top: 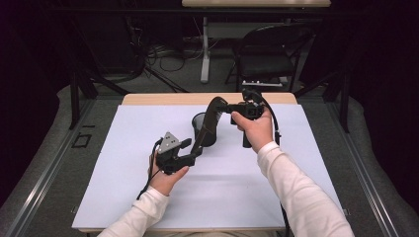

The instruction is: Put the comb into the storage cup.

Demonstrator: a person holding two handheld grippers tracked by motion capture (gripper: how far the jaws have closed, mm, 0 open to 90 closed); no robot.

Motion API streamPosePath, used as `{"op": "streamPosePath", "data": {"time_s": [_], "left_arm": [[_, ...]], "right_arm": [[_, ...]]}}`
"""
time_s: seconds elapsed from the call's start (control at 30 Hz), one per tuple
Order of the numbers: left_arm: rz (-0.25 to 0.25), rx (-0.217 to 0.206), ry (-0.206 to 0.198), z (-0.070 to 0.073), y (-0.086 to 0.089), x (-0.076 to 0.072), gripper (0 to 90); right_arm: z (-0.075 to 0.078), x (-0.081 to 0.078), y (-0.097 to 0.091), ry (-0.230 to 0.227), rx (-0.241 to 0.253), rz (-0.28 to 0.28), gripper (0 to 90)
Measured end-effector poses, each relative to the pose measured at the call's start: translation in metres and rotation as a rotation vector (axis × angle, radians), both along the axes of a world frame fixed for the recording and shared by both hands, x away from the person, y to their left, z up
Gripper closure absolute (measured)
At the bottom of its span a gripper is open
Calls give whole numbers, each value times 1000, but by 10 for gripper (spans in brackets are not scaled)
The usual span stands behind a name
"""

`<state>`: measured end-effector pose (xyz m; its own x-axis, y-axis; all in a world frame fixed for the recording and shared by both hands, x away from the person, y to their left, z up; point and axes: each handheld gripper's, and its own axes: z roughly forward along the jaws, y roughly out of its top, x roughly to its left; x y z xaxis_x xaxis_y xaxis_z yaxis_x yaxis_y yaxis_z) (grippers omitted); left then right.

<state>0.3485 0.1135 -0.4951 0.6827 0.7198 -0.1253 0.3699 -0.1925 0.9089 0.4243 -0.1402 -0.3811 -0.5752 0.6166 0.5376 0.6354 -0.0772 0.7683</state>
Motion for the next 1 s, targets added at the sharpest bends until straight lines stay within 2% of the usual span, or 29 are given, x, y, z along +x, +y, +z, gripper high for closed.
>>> {"op": "streamPosePath", "data": {"time_s": [0.5,0.63,0.73,0.87,1.0], "left_arm": [[-6,33,14,0,-4,3,347],[-11,52,-14,0,-4,3,336],[-18,50,-23,1,-5,3,331],[-28,64,-23,3,-6,3,331],[-33,54,-9,3,-6,3,328]], "right_arm": [[7,-1,-4,-33,-24,-18,871],[9,-2,-4,-44,-32,-24,871],[11,-3,-5,-48,-37,-26,871],[14,-3,-6,-56,-39,-29,871],[16,-3,-6,-65,-47,-29,871]]}}
